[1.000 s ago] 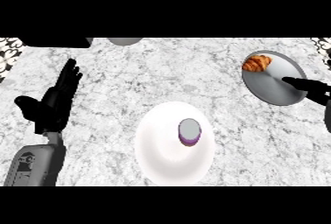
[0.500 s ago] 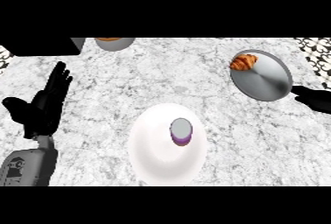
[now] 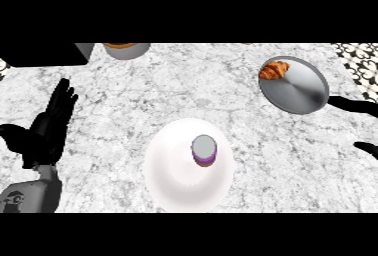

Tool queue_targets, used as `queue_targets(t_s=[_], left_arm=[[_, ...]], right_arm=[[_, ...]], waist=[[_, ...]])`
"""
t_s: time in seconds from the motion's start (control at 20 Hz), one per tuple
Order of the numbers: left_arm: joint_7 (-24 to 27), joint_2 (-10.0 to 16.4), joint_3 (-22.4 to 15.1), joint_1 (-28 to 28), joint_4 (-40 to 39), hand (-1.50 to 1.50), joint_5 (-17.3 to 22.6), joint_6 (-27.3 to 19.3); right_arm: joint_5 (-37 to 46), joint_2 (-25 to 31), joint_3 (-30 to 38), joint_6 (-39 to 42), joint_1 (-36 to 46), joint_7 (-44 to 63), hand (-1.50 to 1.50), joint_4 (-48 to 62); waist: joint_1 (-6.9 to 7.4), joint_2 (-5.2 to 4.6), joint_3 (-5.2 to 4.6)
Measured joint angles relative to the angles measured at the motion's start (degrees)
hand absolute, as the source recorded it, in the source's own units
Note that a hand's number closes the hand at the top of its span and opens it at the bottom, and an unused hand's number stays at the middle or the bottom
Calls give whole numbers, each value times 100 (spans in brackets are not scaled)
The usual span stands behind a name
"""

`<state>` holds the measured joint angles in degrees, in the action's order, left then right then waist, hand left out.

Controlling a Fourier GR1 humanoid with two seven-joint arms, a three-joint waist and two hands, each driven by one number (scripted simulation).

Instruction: Pick the croissant from the plate and place it in the pan

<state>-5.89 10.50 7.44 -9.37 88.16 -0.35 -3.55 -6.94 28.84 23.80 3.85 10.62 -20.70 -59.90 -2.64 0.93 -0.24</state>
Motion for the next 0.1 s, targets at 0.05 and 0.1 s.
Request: queue_targets(t_s=[0.05, 0.1], left_arm=[[-21, 27, 23, -16, 10, 0, 28, 28], [-61, -5, -15, -59, -2, 0, -2, 1]], right_arm=[[-5, -81, -42, -66, -249, 163, -150, -414], [-6, -145, -82, -138, -467, 361, -150, -837]], waist=[[9, -6, 0], [18, -14, 2]])
